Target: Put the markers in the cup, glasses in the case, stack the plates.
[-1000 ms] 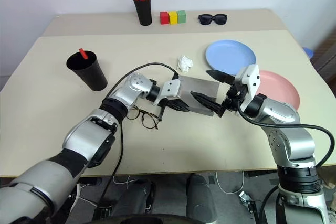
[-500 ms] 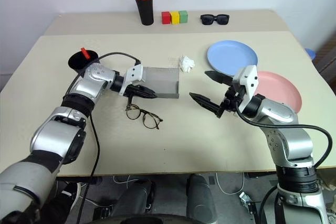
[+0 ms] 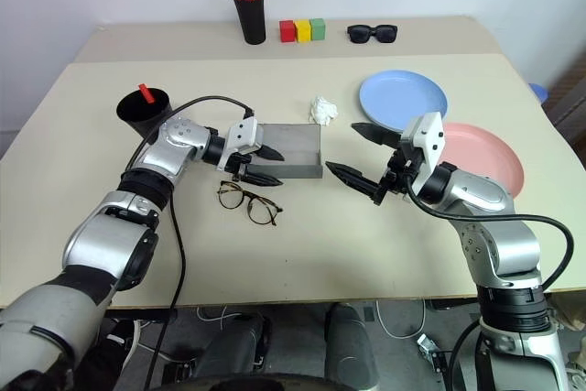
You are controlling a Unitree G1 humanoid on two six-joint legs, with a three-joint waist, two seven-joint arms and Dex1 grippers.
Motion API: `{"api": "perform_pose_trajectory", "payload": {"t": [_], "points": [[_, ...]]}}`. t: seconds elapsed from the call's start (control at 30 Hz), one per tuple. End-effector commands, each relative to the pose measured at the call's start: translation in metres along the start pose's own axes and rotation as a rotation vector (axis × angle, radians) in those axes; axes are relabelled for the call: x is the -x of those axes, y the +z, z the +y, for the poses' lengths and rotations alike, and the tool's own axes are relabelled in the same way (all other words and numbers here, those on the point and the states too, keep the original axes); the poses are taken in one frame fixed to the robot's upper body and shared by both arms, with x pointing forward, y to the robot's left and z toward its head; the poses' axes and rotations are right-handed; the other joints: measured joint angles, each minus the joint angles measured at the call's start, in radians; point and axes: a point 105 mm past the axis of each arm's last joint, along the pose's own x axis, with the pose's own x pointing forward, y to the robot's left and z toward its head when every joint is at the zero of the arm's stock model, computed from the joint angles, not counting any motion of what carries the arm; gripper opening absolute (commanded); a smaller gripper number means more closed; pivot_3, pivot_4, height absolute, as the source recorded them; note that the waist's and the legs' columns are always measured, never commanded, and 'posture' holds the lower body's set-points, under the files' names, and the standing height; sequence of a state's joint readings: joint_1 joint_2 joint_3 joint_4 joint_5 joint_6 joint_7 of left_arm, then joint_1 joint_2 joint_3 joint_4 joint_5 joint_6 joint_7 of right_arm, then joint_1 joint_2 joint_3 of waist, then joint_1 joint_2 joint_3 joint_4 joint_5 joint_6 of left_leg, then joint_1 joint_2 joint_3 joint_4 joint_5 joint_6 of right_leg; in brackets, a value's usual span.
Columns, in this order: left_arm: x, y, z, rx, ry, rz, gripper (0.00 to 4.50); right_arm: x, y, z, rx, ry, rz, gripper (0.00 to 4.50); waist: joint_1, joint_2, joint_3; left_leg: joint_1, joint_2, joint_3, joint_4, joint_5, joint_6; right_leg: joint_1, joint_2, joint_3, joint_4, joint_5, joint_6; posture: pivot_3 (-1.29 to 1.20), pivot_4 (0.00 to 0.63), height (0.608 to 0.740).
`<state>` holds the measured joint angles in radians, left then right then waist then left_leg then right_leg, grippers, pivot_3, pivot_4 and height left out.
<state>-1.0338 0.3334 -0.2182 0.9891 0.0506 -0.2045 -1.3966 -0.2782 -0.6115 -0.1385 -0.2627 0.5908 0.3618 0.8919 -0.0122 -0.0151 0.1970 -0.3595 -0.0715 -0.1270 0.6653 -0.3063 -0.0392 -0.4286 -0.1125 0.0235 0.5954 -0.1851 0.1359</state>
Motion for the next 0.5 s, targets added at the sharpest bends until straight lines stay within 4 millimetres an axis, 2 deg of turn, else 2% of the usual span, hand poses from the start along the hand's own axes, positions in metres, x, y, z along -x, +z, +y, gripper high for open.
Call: {"api": "perform_pose_trajectory", "payload": {"t": [0.03,0.13,0.2,0.27,0.37,0.5], "points": [[0.019,0.042,0.01,-0.094,0.023,-0.115,4.47,-0.002,0.012,0.001,0.031,0.004,-0.034,4.5,0.0,0.0,0.0,0.0,0.0,0.0,0.0,0.0,0.0,0.0,0.0,0.0,0.0,0.0,0.0,0.0,0.15,0.74],[0.034,0.066,0.003,-0.062,0.001,-0.209,4.47,-0.008,0.015,-0.001,0.001,-0.009,-0.038,4.5,-0.007,0.0,0.0,0.0,0.0,0.0,0.0,0.0,0.0,0.0,0.0,0.0,0.0,0.0,0.0,0.0,0.15,0.74],[0.048,0.086,-0.008,0.021,-0.037,-0.303,4.47,-0.013,0.016,-0.003,0.013,-0.024,-0.023,4.5,-0.011,0.0,0.0,0.0,0.001,0.0,0.0,0.0,0.0,0.0,0.0,0.0,0.001,0.0,0.0,0.0,0.15,0.74],[0.063,0.094,-0.022,0.088,-0.05,-0.338,4.47,-0.019,0.022,-0.004,0.013,-0.031,-0.027,4.5,-0.014,0.001,0.0,0.0,0.001,0.0,0.0,0.0,0.0,-0.001,0.0,0.0,0.001,0.0,0.0,0.0,0.15,0.74],[0.082,0.087,-0.041,0.197,-0.032,-0.332,4.47,-0.025,0.032,-0.008,0.026,-0.061,-0.038,4.5,-0.021,0.001,0.0,0.001,0.001,-0.001,0.0,0.0,0.0,-0.001,0.0,0.001,0.002,0.0,0.0,0.0,0.15,0.74],[0.111,0.078,-0.056,0.317,0.083,-0.356,4.47,-0.039,0.025,-0.004,0.124,-0.139,0.031,4.5,-0.029,0.001,0.0,0.001,0.001,-0.003,-0.001,0.0,0.0,-0.001,0.001,0.001,0.002,0.0,0.0,0.0,0.15,0.74]]}}
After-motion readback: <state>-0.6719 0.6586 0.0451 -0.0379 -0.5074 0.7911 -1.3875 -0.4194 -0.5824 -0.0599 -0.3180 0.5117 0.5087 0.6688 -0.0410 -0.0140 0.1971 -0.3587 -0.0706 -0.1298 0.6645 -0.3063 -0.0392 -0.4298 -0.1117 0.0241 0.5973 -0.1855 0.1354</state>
